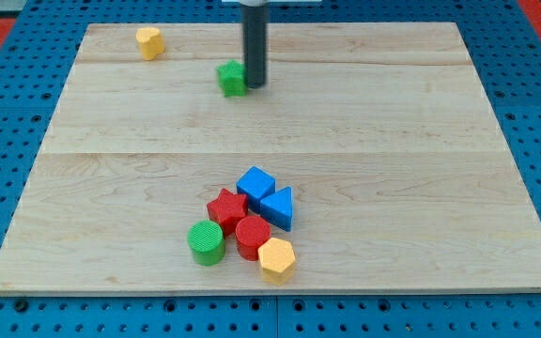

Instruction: Slide the green star to the right of the yellow heart

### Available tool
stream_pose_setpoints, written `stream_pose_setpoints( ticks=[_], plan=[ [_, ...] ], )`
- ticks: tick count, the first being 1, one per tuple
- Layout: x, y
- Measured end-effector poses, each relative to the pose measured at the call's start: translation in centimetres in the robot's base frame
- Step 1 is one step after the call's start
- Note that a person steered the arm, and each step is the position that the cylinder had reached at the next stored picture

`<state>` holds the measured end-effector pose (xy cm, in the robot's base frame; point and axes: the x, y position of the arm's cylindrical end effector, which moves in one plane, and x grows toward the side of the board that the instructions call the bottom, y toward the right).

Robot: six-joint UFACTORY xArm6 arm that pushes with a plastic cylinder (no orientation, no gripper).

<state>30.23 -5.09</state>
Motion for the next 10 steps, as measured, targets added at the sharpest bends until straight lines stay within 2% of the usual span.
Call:
stream_pose_setpoints(
  ticks=[2,5,6,8,9,10],
  plan=[
    [4.2,-6.9],
    [-3.3,-5.8],
    [-1.3,-4.4],
    [-2.8,-4.4],
    [-1.6,-3.6],
    [5.1,3.7]
  ],
)
